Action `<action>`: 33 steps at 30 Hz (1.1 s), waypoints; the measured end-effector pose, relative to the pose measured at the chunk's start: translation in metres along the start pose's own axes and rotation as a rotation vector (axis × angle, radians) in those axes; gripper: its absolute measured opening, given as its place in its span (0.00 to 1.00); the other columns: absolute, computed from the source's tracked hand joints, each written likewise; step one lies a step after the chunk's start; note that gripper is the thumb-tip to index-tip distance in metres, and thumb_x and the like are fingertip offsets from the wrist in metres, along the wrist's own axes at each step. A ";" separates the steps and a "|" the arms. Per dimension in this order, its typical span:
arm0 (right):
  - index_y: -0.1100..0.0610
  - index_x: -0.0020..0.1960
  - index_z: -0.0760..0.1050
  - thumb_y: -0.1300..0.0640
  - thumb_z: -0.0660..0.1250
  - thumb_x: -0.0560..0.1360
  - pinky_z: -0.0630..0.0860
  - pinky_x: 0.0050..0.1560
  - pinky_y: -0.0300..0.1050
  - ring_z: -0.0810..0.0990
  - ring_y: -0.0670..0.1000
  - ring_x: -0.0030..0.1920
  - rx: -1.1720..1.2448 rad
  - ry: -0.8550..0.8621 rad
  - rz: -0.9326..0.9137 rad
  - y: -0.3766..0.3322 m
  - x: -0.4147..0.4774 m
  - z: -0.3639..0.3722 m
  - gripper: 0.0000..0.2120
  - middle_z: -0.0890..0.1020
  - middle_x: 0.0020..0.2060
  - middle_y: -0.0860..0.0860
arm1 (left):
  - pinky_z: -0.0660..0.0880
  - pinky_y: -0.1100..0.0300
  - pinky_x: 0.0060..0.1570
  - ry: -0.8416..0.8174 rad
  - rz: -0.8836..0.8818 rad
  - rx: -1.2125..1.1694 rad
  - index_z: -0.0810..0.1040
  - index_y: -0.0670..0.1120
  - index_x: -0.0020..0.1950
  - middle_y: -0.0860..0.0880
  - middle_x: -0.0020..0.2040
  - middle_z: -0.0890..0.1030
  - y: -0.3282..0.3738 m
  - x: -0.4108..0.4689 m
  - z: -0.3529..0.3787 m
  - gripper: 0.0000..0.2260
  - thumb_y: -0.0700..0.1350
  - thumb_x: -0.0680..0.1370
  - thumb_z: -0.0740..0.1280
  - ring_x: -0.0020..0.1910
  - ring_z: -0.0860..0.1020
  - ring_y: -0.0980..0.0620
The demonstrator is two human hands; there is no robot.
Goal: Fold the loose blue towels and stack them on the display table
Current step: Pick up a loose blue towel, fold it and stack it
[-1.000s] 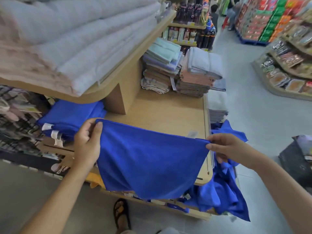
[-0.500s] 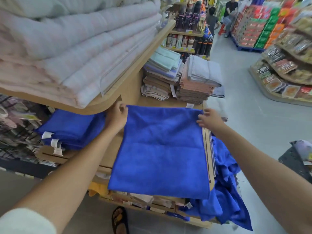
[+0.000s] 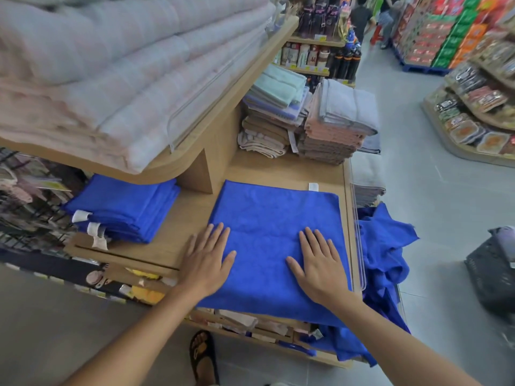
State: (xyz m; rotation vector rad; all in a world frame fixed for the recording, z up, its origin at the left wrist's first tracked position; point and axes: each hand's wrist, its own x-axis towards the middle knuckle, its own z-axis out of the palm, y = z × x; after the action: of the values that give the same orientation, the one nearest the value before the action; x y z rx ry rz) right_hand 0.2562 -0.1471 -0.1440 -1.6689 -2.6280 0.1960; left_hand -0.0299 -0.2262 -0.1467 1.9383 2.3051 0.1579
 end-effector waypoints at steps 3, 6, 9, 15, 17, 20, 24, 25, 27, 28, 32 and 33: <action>0.52 0.84 0.48 0.28 0.36 0.79 0.37 0.81 0.50 0.43 0.49 0.83 0.007 0.010 -0.006 0.001 0.003 0.003 0.41 0.50 0.83 0.47 | 0.43 0.46 0.80 0.000 0.004 0.019 0.47 0.52 0.84 0.56 0.83 0.45 -0.003 0.003 0.002 0.33 0.64 0.81 0.40 0.82 0.41 0.55; 0.52 0.84 0.47 0.28 0.36 0.79 0.38 0.81 0.50 0.43 0.49 0.83 0.018 -0.003 -0.004 0.002 0.005 -0.002 0.41 0.49 0.83 0.47 | 0.43 0.46 0.80 -0.016 0.000 0.028 0.46 0.52 0.84 0.56 0.83 0.44 -0.003 0.008 0.001 0.32 0.64 0.82 0.41 0.82 0.40 0.55; 0.51 0.84 0.47 0.29 0.37 0.79 0.39 0.81 0.50 0.43 0.50 0.83 0.016 -0.031 -0.002 0.001 0.005 -0.009 0.41 0.49 0.83 0.47 | 0.43 0.45 0.80 -0.032 -0.006 0.019 0.46 0.53 0.84 0.56 0.83 0.44 -0.001 0.012 -0.002 0.31 0.63 0.83 0.46 0.82 0.40 0.55; 0.47 0.60 0.80 0.47 0.59 0.82 0.77 0.56 0.51 0.78 0.54 0.63 0.283 -0.053 0.028 0.023 0.050 -0.059 0.14 0.81 0.60 0.46 | 0.55 0.49 0.78 0.032 0.053 -0.103 0.60 0.49 0.81 0.51 0.83 0.57 0.004 0.046 -0.026 0.26 0.56 0.84 0.56 0.82 0.51 0.52; 0.51 0.60 0.81 0.55 0.60 0.81 0.77 0.51 0.48 0.82 0.55 0.56 0.369 -0.040 0.120 0.038 0.080 -0.080 0.13 0.84 0.57 0.49 | 0.64 0.49 0.74 0.066 0.098 -0.101 0.65 0.48 0.79 0.49 0.80 0.63 0.010 0.070 -0.036 0.23 0.51 0.84 0.59 0.80 0.59 0.49; 0.60 0.68 0.77 0.64 0.60 0.79 0.77 0.58 0.51 0.80 0.60 0.61 0.259 -0.027 0.201 0.062 0.119 -0.099 0.19 0.81 0.63 0.57 | 0.73 0.47 0.63 0.038 0.146 -0.062 0.70 0.47 0.75 0.48 0.75 0.69 0.018 0.110 -0.050 0.19 0.45 0.83 0.60 0.70 0.72 0.44; 0.65 0.55 0.72 0.68 0.67 0.73 0.74 0.43 0.49 0.80 0.64 0.53 0.060 -0.209 0.254 0.071 0.148 -0.105 0.11 0.80 0.57 0.64 | 0.78 0.45 0.51 -0.086 0.136 0.093 0.72 0.47 0.70 0.48 0.72 0.68 0.023 0.156 -0.065 0.17 0.39 0.82 0.58 0.59 0.79 0.41; 0.64 0.56 0.71 0.68 0.70 0.72 0.74 0.43 0.49 0.80 0.63 0.54 0.037 -0.233 0.252 0.071 0.153 -0.106 0.15 0.79 0.57 0.63 | 0.78 0.45 0.51 -0.112 0.132 0.132 0.72 0.47 0.70 0.47 0.72 0.68 0.024 0.165 -0.068 0.18 0.38 0.81 0.57 0.58 0.79 0.40; 0.65 0.63 0.72 0.67 0.74 0.70 0.79 0.49 0.51 0.80 0.63 0.57 0.019 -0.233 0.246 0.074 0.161 -0.105 0.23 0.80 0.58 0.62 | 0.78 0.45 0.53 -0.158 0.129 0.187 0.72 0.45 0.69 0.45 0.70 0.70 0.026 0.182 -0.072 0.18 0.35 0.80 0.57 0.59 0.79 0.39; 0.65 0.64 0.73 0.67 0.75 0.70 0.80 0.51 0.52 0.81 0.62 0.56 0.010 -0.229 0.240 0.076 0.164 -0.105 0.24 0.81 0.57 0.61 | 0.77 0.44 0.54 -0.177 0.130 0.203 0.72 0.44 0.67 0.43 0.68 0.71 0.027 0.189 -0.072 0.17 0.34 0.79 0.56 0.59 0.78 0.37; 0.65 0.56 0.80 0.69 0.70 0.69 0.83 0.49 0.53 0.84 0.60 0.46 -0.014 -0.221 0.246 0.082 0.172 -0.104 0.15 0.85 0.46 0.60 | 0.75 0.45 0.58 -0.235 0.074 0.256 0.72 0.41 0.66 0.40 0.66 0.74 0.030 0.213 -0.078 0.15 0.33 0.80 0.58 0.64 0.77 0.38; 0.66 0.53 0.81 0.69 0.69 0.69 0.83 0.47 0.52 0.84 0.60 0.45 -0.006 -0.223 0.251 0.082 0.174 -0.105 0.13 0.86 0.43 0.60 | 0.75 0.45 0.58 -0.239 0.063 0.268 0.72 0.40 0.66 0.40 0.66 0.75 0.031 0.218 -0.080 0.15 0.33 0.80 0.58 0.64 0.76 0.38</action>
State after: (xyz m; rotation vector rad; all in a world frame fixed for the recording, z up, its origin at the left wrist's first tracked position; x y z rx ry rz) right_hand 0.2650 0.0545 -0.0578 -2.0904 -2.5557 0.4020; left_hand -0.0495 -0.0059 -0.0692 2.0198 2.2010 -0.3760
